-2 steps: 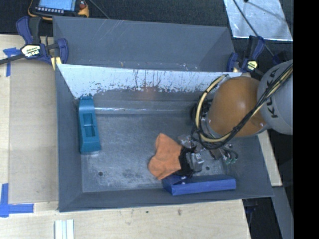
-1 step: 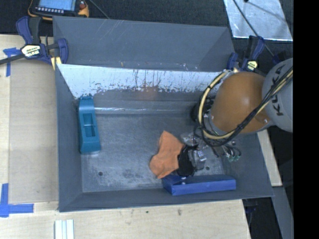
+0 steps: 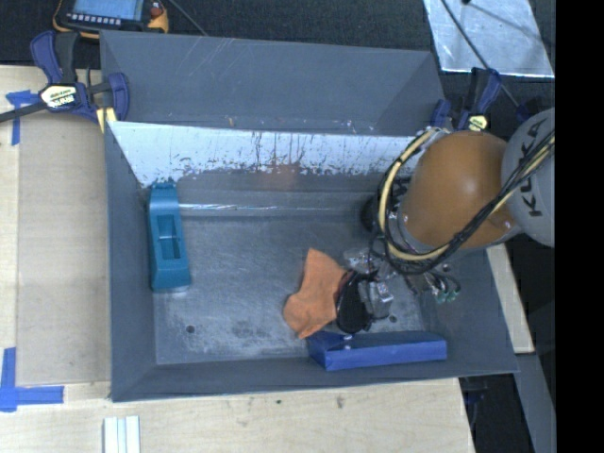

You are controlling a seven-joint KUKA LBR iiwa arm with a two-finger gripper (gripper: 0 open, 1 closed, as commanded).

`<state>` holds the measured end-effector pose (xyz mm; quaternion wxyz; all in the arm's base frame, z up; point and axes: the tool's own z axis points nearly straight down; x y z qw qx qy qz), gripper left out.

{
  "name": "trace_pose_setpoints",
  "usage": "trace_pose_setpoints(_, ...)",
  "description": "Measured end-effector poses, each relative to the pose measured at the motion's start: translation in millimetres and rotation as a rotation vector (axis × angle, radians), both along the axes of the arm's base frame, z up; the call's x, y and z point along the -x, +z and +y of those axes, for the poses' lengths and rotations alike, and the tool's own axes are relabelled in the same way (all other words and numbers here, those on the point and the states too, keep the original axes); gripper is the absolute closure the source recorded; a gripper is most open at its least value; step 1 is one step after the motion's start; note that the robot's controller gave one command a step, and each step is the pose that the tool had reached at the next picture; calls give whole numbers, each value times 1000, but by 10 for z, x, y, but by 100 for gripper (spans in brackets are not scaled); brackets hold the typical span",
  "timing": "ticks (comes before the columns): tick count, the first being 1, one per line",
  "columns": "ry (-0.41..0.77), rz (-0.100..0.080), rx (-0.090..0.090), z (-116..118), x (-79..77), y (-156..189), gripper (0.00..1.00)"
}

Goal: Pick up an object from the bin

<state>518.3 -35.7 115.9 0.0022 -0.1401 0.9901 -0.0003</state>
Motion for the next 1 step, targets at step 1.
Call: trace_pose_setpoints(1,0,1,0,-1,3,89,100)
